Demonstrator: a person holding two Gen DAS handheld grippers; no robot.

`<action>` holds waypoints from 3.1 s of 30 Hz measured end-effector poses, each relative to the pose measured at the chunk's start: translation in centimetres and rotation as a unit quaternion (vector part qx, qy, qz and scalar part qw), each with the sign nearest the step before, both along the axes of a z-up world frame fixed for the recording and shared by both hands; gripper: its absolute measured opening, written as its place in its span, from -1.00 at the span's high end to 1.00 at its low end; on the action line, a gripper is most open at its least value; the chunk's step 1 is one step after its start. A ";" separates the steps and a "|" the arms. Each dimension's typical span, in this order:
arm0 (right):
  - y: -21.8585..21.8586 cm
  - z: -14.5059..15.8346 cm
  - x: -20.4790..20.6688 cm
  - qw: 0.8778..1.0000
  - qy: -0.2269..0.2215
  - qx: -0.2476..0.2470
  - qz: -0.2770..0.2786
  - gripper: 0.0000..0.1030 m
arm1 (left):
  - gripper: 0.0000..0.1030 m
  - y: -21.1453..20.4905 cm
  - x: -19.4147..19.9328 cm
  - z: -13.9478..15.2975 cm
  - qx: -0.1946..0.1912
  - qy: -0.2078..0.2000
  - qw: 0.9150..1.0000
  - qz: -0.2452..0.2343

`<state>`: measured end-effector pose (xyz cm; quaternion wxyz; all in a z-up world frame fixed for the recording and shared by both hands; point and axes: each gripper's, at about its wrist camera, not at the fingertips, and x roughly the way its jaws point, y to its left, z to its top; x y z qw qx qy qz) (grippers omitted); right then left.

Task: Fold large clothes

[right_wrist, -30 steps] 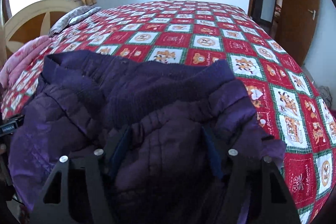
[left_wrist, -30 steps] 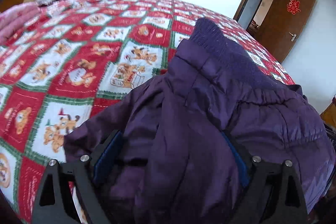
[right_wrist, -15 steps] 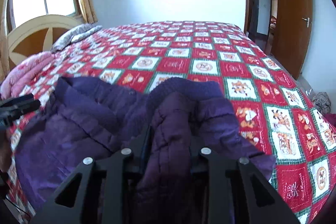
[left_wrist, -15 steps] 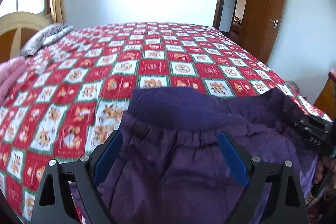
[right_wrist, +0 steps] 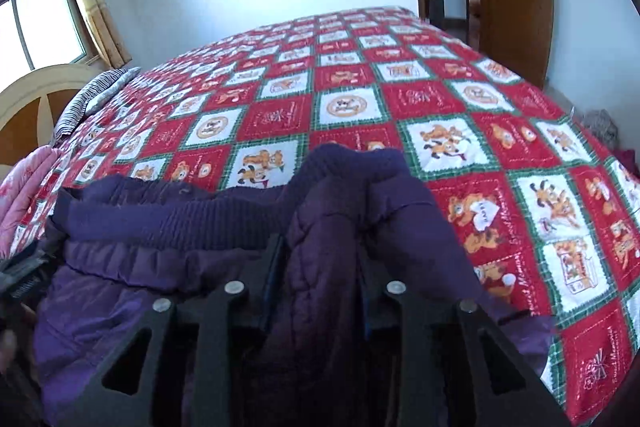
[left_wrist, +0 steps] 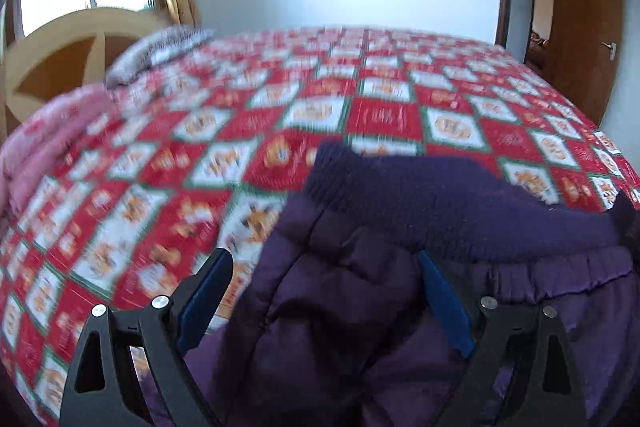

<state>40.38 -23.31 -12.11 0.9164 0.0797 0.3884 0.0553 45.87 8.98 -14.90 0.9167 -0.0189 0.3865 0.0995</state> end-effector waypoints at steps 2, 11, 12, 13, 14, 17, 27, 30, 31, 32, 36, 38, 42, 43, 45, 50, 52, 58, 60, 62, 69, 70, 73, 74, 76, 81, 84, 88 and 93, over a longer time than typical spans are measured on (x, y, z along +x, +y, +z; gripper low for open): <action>0.4 -0.4 0.6 1.000 0.017 -0.015 0.002 0.27 | -0.92 0.2 0.7 -0.4 -0.003 0.014 1.000 0.010; 0.5 -0.8 0.2 0.999 0.019 -0.029 -0.001 0.15 | -0.97 0.1 0.7 -1.0 0.001 0.017 1.000 0.014; 0.5 -0.7 0.1 0.999 0.018 -0.027 -0.001 0.13 | -0.97 0.2 0.7 -1.1 0.000 0.018 1.000 0.015; 0.5 -0.5 0.1 1.000 0.017 -0.025 -0.001 0.07 | -0.98 0.2 0.7 -1.2 -0.001 0.018 1.000 0.015; 0.4 -0.2 -0.3 1.000 0.016 -0.024 -0.003 -0.03 | -0.98 0.3 0.7 -1.2 -0.003 0.018 1.000 0.015; 0.8 1.5 -2.4 1.000 -0.003 -0.022 -0.009 -0.24 | -0.98 0.5 0.6 -1.3 -0.010 0.018 1.000 0.015; 7.5 0.8 -8.7 0.988 -0.061 -0.117 0.075 -0.44 | -0.98 1.1 0.5 -1.4 -0.031 0.020 0.999 0.014; 7.7 -1.4 -7.3 0.987 -0.032 -0.133 0.082 -0.44 | -0.98 1.4 0.4 -1.5 -0.047 0.021 0.999 0.014; 7.7 -1.7 -6.9 0.987 -0.031 -0.137 0.079 -0.45 | -0.98 1.6 0.5 -1.6 -0.053 0.023 0.998 0.014; 7.9 -1.9 -6.5 0.986 -0.025 -0.144 0.078 -0.46 | -0.98 1.7 0.5 -1.7 -0.058 0.024 0.998 0.014; 8.2 -2.4 -5.6 0.985 -0.016 -0.151 0.079 -0.51 | -0.98 2.0 0.5 -1.8 -0.071 0.026 0.997 0.013; 8.4 -2.5 -5.6 0.984 -0.021 -0.158 0.076 -0.51 | -0.98 2.1 0.5 -1.8 -0.075 0.025 0.997 0.013; 8.5 -2.8 -6.2 0.984 -0.030 -0.161 0.072 -0.52 | -0.98 2.3 0.5 -1.9 -0.080 0.026 0.996 0.012; 8.6 -2.8 -6.3 0.984 -0.031 -0.163 0.072 -0.52 | -0.98 2.3 0.5 -1.9 -0.082 0.026 0.996 0.012; 8.6 -2.9 -6.0 0.983 -0.025 -0.165 0.075 -0.53 | -0.98 2.3 0.6 -1.9 -0.083 0.027 0.996 0.012; 8.8 -3.0 -5.9 0.983 -0.022 -0.168 0.074 -0.53 | -0.98 2.4 0.6 -2.0 -0.086 0.029 0.996 0.012; 8.8 -3.0 -5.9 0.983 -0.024 -0.168 0.073 -0.53 | -0.98 2.4 0.6 -2.0 -0.086 0.029 0.996 0.012; 8.7 -3.0 -5.9 0.983 -0.028 -0.164 0.073 -0.54 | -0.98 2.4 0.6 -2.0 -0.087 0.029 0.996 0.012; 8.7 -3.1 -5.8 0.984 -0.028 -0.163 0.072 -0.54 | -0.98 2.4 0.6 -2.0 -0.087 0.030 0.996 0.013; 8.7 -3.1 -5.7 0.983 -0.027 -0.164 0.072 -0.54 | -0.98 2.5 0.6 -2.0 -0.091 0.030 0.995 0.014; 8.6 -2.8 -6.3 0.983 -0.037 -0.168 0.068 -0.54 | -0.98 5.0 -3.4 0.6 -0.130 0.018 0.991 0.022; 8.6 -2.7 -6.4 0.982 -0.040 -0.171 0.066 -0.54 | -0.98 5.7 -5.3 1.6 -0.123 0.006 0.992 0.028; 8.5 -1.7 -8.1 0.982 -0.054 -0.172 0.065 -0.53 | -0.98 7.7 -11.2 3.1 -0.110 -0.023 0.993 0.029; 8.4 -1.1 -9.0 0.982 -0.058 -0.167 0.066 -0.53 | -0.98 8.4 -13.2 3.2 -0.109 -0.024 0.993 0.030; 8.1 0.2 -11.1 0.984 -0.072 -0.149 0.065 -0.54 | -0.98 10.0 -16.7 3.2 -0.117 -0.033 0.992 0.041; 9.2 1.5 -16.5 0.983 -0.109 -0.124 0.075 -0.77 | -0.98 11.2 -21.7 1.5 -0.192 -0.031 0.980 0.046; 10.0 -0.9 -16.2 0.984 -0.084 -0.138 0.079 -0.76 | -0.98 9.7 -21.4 -0.3 -0.233 -0.015 0.972 0.036; 10.8 -2.5 -16.1 0.978 -0.090 -0.174 0.076 -0.76 | -0.98 8.4 -19.7 -2.7 -0.277 -0.005 0.960 0.034; 10.3 -2.9 -16.5 0.978 -0.099 -0.171 0.073 -0.76 | -0.74 9.1 -18.2 -3.4 -0.317 -0.051 0.947 0.029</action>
